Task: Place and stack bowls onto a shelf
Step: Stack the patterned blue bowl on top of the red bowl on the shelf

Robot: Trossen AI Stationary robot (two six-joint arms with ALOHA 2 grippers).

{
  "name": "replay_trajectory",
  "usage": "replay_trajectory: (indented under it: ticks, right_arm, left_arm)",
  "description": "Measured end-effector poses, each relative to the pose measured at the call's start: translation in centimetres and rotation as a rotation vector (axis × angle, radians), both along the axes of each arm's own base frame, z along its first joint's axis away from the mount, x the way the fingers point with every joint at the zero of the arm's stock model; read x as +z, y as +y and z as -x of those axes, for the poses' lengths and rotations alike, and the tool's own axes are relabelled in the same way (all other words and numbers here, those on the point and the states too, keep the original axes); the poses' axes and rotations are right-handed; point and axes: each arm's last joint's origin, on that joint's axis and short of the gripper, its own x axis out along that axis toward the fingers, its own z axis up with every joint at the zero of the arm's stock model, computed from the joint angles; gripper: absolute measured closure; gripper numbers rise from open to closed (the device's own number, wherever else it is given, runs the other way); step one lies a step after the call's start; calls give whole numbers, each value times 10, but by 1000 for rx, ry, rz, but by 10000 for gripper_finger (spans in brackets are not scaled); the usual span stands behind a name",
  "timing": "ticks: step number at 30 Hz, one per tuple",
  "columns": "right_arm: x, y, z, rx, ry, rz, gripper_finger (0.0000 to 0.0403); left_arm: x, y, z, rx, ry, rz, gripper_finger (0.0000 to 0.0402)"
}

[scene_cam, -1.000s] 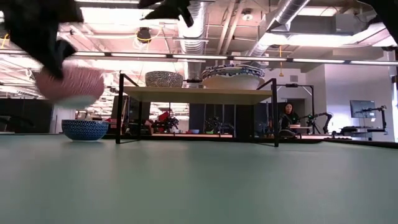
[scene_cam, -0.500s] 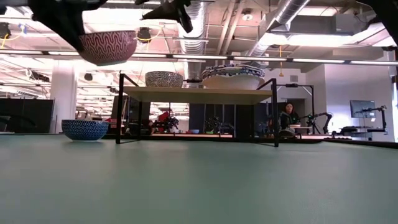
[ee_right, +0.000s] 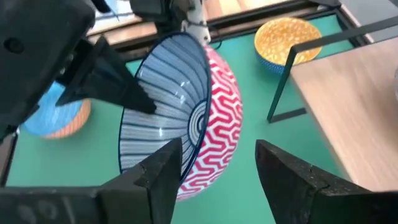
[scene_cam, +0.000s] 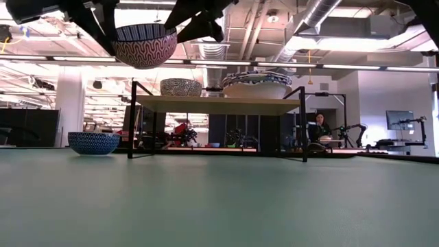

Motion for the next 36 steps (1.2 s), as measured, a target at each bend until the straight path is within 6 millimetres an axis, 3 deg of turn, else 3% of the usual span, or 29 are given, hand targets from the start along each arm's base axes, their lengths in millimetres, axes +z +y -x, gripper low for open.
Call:
replay_trajectory:
  ticks: [8,11,15,21,25,29,36]
  right_arm:
    - [-6,2,5,43,84,5,200]
    - [-8,6,7,120,114,36,209]
    - [-9,25,13,303,169,190,216]
    - [-14,84,25,704,227,444,221]
    - [-11,109,25,768,197,634,221]
    - [-9,120,26,796,168,697,221]
    - [-13,118,30,859,230,720,221]
  left_arm:
    - [-1,-3,2,-73,55,-29,401]
    - [-1,-5,2,-123,108,63,401]
    - [-2,-13,-3,-224,137,229,401]
    - [-1,-17,-8,-337,137,252,401]
    - [-1,-16,-11,-364,146,295,401]
    - [0,-17,-14,-427,127,287,401]
    - [1,-18,-13,-552,184,259,401]
